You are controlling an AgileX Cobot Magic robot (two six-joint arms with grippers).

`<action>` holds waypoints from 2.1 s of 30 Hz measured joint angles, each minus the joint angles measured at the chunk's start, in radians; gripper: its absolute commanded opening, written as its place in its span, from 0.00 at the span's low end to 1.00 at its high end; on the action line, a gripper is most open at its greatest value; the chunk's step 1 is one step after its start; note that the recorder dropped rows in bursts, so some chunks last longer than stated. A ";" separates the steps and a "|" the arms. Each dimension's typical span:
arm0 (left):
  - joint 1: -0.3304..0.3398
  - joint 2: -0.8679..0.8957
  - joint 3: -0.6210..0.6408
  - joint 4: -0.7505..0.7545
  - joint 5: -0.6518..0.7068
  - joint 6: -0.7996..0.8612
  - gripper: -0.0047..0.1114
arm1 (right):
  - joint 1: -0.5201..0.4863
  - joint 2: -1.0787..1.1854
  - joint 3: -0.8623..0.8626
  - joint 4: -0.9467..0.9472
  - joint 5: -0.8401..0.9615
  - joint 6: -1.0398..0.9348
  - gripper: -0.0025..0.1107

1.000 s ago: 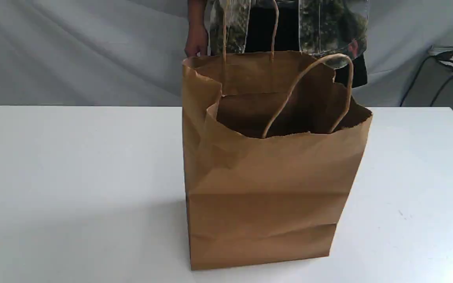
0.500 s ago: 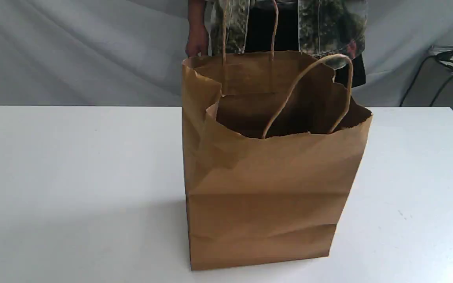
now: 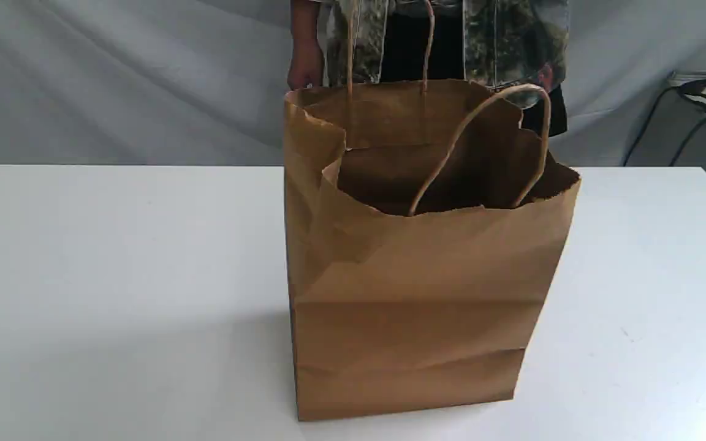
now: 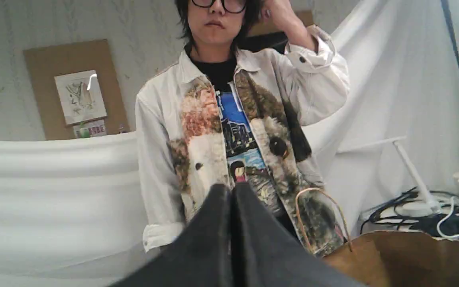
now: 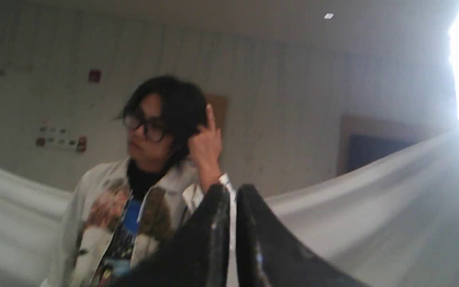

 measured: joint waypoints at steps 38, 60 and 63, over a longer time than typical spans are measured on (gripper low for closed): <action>0.000 -0.271 0.586 -0.091 0.431 -0.226 0.04 | 0.004 0.050 0.455 0.023 -0.015 0.156 0.05; 0.000 -0.271 0.586 -0.093 0.431 -0.227 0.04 | 0.004 0.052 1.158 0.659 -0.679 0.182 0.05; 0.000 -0.271 0.586 -0.093 0.432 -0.227 0.04 | 0.004 0.052 1.194 0.572 -0.700 0.105 0.05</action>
